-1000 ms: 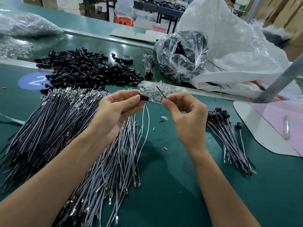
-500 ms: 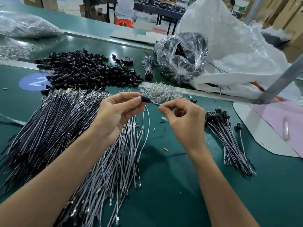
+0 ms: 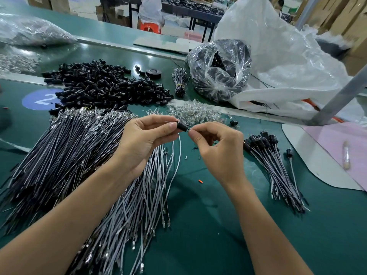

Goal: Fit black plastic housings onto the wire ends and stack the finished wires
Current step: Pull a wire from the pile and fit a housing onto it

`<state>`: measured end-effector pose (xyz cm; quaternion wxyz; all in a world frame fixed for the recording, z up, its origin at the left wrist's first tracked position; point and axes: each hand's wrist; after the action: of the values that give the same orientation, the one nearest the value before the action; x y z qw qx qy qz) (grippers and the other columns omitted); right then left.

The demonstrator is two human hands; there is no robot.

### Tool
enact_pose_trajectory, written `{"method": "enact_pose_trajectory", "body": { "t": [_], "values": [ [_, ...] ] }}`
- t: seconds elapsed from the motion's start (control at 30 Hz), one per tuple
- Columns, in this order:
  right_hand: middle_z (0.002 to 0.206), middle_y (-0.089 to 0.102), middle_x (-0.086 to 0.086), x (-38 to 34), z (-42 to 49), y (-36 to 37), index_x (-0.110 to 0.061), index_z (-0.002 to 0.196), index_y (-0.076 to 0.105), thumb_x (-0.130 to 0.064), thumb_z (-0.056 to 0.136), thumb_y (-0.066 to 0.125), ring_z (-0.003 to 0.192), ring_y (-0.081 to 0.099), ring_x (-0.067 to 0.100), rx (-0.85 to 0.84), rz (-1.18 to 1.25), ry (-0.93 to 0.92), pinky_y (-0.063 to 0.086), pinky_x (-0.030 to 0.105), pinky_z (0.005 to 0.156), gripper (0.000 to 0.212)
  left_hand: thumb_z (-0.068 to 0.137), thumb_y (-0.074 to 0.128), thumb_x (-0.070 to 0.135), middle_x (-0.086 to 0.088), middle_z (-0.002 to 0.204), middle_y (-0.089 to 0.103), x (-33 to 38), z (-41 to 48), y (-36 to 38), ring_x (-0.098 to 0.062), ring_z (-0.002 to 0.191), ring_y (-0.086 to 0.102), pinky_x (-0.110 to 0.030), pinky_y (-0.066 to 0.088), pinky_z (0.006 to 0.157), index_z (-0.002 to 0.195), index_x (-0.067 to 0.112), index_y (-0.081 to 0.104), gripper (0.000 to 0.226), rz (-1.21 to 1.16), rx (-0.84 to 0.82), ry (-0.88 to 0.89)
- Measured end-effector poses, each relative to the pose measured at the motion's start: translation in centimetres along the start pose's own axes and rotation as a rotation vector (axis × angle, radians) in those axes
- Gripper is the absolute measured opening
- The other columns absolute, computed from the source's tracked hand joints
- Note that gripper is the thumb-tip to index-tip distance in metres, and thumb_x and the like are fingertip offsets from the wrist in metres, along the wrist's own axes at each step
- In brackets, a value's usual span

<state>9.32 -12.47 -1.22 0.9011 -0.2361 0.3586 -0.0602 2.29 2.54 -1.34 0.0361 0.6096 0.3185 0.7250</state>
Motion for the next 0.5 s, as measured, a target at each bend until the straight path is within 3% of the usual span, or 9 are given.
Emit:
{"method": "enact_pose_trajectory", "body": {
  "t": [0.17, 0.27, 0.37, 0.5],
  "values": [
    [0.069, 0.068, -0.001, -0.07, -0.03, 0.07, -0.01, 0.081, 0.076, -0.008, 0.081, 0.077, 0.061, 0.057, 0.01, -0.003, -0.029, -0.029, 0.045, 0.016, 0.061, 0.002, 0.063, 0.074, 0.005, -0.01, 0.082, 0.075, -0.07, -0.01, -0.05, -0.019, 0.076, 0.074, -0.022, 0.058, 0.066, 0.078, 0.01, 0.078, 0.016, 0.011, 0.002, 0.003],
    [0.068, 0.066, -0.015, -0.07, 0.01, 0.11, -0.012, 0.096, 0.076, -0.01, 0.079, 0.079, 0.061, 0.06, 0.001, -0.018, -0.002, 0.029, 0.052, 0.019, 0.061, 0.018, 0.066, 0.072, 0.004, -0.01, 0.084, 0.075, -0.04, 0.01, -0.05, -0.018, 0.077, 0.073, -0.022, 0.058, 0.067, 0.093, 0.012, 0.076, 0.029, 0.038, -0.017, -0.007],
    [0.07, 0.061, -0.027, 0.01, -0.01, 0.17, -0.011, 0.1, 0.076, -0.009, 0.075, 0.082, 0.064, 0.06, -0.009, -0.058, 0.004, -0.005, 0.044, 0.006, 0.068, 0.026, 0.064, 0.072, 0.005, -0.01, 0.084, 0.075, -0.11, -0.13, 0.17, -0.02, 0.079, 0.073, -0.023, 0.058, 0.068, 0.086, 0.009, 0.078, 0.023, 0.079, -0.023, -0.009],
    [0.079, 0.073, -0.005, -0.04, -0.03, 0.18, -0.009, 0.093, 0.077, -0.009, 0.075, 0.083, 0.069, 0.062, 0.005, -0.061, -0.031, -0.053, 0.047, 0.012, 0.068, 0.019, 0.064, 0.073, 0.008, -0.012, 0.084, 0.076, -0.07, -0.28, 0.4, -0.023, 0.077, 0.074, -0.023, 0.058, 0.069, 0.079, 0.007, 0.079, 0.015, 0.133, -0.024, -0.019]
  ]
}}
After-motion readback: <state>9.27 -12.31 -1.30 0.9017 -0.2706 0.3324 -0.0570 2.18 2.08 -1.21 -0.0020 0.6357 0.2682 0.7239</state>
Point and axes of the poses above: each hand's wrist, its own z-axis towards the middle knuckle, its own y-axis out of the palm, x = y × z
